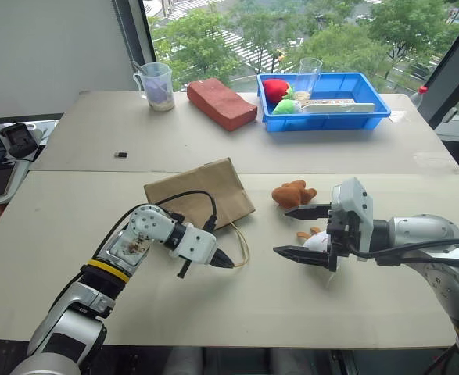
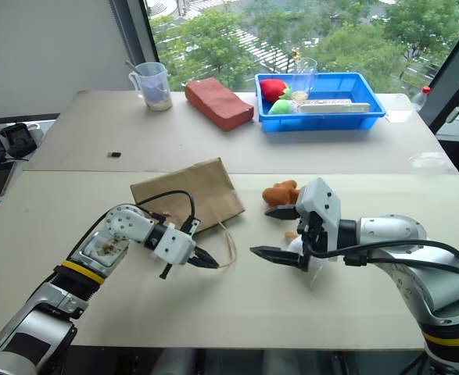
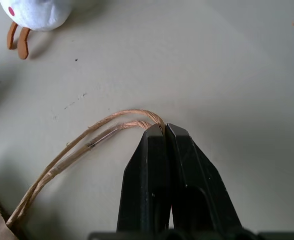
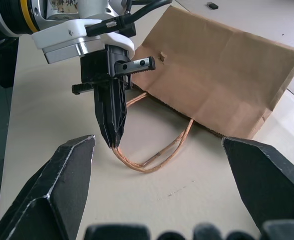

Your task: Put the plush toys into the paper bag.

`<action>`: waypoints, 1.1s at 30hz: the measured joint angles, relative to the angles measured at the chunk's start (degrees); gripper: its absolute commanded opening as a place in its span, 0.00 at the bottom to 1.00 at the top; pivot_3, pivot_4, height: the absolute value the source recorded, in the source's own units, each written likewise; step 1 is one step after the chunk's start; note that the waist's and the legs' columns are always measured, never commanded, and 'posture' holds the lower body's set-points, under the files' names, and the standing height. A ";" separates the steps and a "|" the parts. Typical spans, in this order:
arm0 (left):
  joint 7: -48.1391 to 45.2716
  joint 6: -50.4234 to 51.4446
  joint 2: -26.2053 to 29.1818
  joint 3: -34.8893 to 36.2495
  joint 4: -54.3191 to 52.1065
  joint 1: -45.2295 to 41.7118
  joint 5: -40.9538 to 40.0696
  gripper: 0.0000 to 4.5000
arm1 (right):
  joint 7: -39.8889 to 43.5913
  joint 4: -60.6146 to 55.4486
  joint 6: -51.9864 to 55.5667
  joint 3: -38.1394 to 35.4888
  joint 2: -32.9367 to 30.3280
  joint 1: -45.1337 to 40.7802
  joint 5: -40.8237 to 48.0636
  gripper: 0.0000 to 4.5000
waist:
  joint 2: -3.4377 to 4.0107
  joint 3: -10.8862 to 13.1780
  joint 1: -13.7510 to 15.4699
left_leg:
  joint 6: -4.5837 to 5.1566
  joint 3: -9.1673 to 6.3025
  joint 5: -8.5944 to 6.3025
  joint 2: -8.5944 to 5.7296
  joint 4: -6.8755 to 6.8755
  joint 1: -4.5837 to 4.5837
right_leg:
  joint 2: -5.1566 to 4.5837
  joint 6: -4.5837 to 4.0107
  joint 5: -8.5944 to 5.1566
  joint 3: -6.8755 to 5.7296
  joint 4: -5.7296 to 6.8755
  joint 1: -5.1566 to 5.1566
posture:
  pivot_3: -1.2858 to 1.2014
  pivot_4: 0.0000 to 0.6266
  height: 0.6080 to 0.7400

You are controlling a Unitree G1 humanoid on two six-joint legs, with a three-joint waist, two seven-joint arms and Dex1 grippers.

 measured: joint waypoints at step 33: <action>-2.28 12.56 2.00 7.34 -8.11 1.81 -8.78 0.01 | 0.06 2.91 -1.35 5.05 1.93 -1.49 -4.01 1.00 | 0.00 0.00 -0.10 | 0.04 -0.04 -0.02 0.00 0.00 -0.02 | 0.01 0.01 0.00 -0.03 0.03 0.01 | 0.52 0.24 1.00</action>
